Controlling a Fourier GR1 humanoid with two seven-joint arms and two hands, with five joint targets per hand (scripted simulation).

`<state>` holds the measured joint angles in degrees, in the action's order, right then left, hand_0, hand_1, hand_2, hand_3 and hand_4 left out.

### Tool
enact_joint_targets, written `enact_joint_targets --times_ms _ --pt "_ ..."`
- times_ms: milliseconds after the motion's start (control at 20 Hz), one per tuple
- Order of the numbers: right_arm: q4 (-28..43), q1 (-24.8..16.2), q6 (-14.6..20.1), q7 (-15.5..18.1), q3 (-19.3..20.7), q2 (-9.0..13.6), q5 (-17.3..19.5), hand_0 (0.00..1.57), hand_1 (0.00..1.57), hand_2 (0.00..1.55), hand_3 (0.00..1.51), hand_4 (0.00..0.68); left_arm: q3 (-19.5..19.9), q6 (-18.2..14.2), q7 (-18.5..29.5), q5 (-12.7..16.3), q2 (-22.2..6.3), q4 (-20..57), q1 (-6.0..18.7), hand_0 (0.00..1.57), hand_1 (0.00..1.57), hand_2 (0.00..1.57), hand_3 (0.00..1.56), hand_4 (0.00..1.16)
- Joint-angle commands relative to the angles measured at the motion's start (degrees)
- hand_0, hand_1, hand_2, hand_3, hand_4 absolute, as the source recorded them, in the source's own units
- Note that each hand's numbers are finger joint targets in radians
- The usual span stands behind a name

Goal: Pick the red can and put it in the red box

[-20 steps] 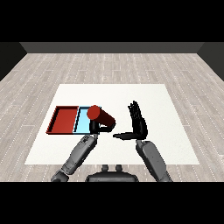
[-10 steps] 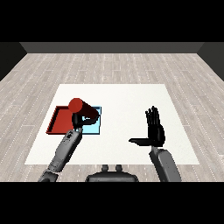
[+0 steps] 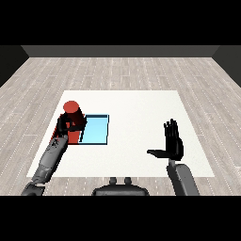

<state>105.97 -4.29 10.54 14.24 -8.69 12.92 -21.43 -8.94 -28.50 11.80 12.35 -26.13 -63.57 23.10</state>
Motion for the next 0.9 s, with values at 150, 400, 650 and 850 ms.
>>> enact_joint_targets --times_ms 150,400,650,850 --pt "-5.83 3.75 0.64 0.73 1.47 -1.11 0.93 0.00 0.00 0.00 0.00 0.000 0.16 2.47 -5.25 -5.40 -4.34 22.95 7.26 1.57 1.57 1.55 1.47 1.05" --pt "-9.00 3.23 -1.53 3.42 1.15 -1.54 0.97 0.00 0.00 0.00 0.00 0.000 -0.77 3.27 -7.53 -9.46 -6.24 38.49 9.99 1.23 1.23 1.15 1.07 0.92" --pt "-14.95 8.35 -0.25 4.26 2.53 -2.18 2.54 0.00 0.00 0.00 0.00 0.000 -0.18 3.88 -7.75 -9.91 -1.33 49.87 11.75 0.00 0.00 0.32 0.00 0.71" --pt "-15.35 7.50 -1.18 6.40 2.62 -2.97 2.28 0.00 0.00 0.00 0.00 0.000 0.34 10.10 -2.60 -10.29 -1.68 54.33 13.35 0.88 0.88 0.93 0.78 0.52"
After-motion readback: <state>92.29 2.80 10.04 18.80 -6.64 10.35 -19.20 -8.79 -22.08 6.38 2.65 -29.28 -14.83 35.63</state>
